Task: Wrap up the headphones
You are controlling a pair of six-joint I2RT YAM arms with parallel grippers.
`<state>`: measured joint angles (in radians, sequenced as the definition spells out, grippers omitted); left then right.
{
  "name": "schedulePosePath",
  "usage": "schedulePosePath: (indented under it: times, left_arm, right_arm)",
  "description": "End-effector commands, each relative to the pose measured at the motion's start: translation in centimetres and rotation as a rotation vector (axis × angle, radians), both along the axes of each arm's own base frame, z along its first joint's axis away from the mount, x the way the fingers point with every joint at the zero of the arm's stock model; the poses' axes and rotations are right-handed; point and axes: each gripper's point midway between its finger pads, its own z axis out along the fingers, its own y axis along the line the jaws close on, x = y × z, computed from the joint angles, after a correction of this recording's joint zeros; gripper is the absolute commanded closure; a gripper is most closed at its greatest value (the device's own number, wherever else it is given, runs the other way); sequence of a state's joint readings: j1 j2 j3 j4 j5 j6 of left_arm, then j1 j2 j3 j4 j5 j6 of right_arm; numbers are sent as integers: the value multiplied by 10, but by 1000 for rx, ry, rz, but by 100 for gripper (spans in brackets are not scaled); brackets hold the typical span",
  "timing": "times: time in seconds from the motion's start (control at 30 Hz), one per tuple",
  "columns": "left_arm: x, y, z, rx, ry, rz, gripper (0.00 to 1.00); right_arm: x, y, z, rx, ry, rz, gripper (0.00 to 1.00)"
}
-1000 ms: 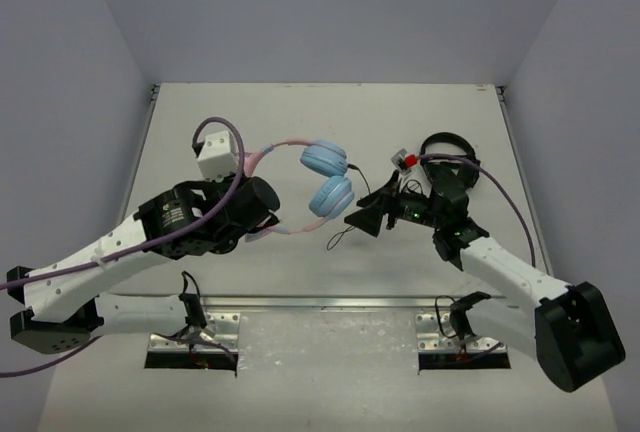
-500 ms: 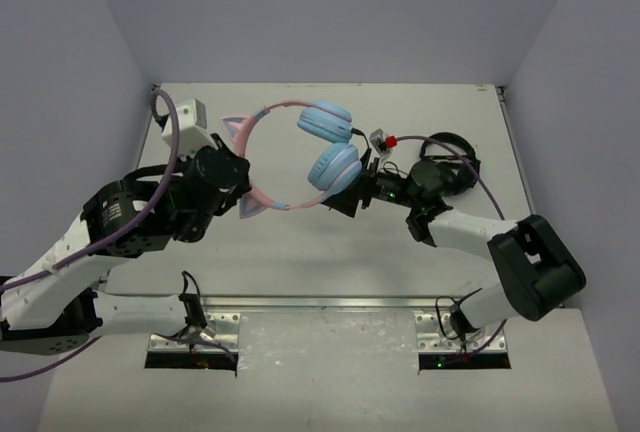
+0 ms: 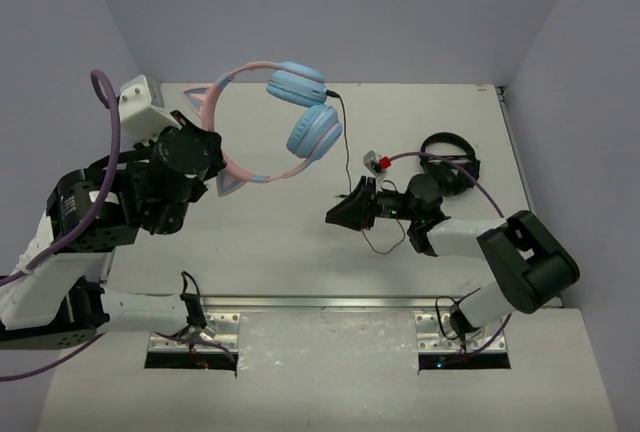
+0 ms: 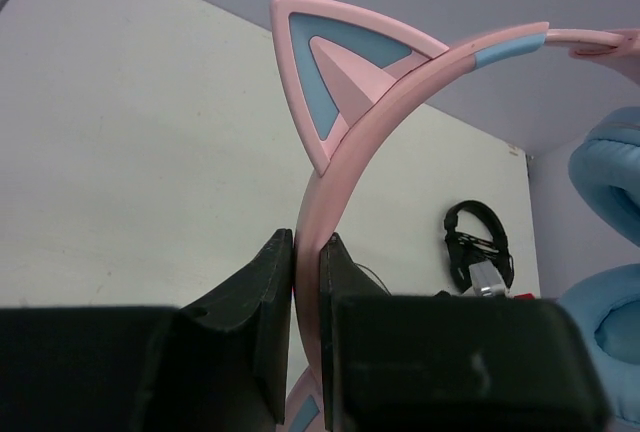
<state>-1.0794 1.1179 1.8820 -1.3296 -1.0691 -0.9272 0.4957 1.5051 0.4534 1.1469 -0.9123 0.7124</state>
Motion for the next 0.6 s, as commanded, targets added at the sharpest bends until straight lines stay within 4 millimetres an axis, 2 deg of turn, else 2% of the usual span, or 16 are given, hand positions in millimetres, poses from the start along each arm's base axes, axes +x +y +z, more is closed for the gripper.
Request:
schedulePosePath:
  times: [0.0, 0.07, 0.23, 0.27, 0.3, 0.4, 0.43, 0.47, 0.5, 0.53, 0.57]
  left_arm:
    - [4, 11, 39, -128, -107, 83, 100]
    - [5, 15, 50, -131, -128, 100, 100]
    - [18, 5, 65, -94, -151, 129, 100]
    - [20, 3, 65, -87, -150, 128, 100]
    - [23, 0, 65, -83, -149, 128, 100]
    - [29, -4, 63, -70, -142, 134, 100]
    - [31, -4, 63, -64, -143, 137, 100]
    - [33, 0, 65, -64, -147, 155, 100]
    - [35, 4, 69, -61, -154, 167, 100]
    - [36, 8, 72, -59, -161, 174, 100]
    - [41, 16, 76, -52, -170, 209, 100]
  right_arm:
    - [-14, -6, -21, -25, -5, -7, 74]
    - [-20, -10, -31, -28, 30, -17, 66]
    - [-44, -21, -41, 5, 66, -14, 64]
    - [-47, -22, -42, 5, 72, -16, 53]
    - [-51, -25, -44, 4, 79, -17, 53]
    - [-47, -30, -43, 2, 77, -85, 98]
    - [-43, -33, -59, -56, 108, -121, 99]
    - [-37, -36, -59, -70, 108, -164, 99]
    - [-15, -45, -69, -110, 143, -319, 99]
    - [-13, -56, -94, -192, 236, -393, 99]
    - [-12, -64, -105, -226, 268, -447, 99]
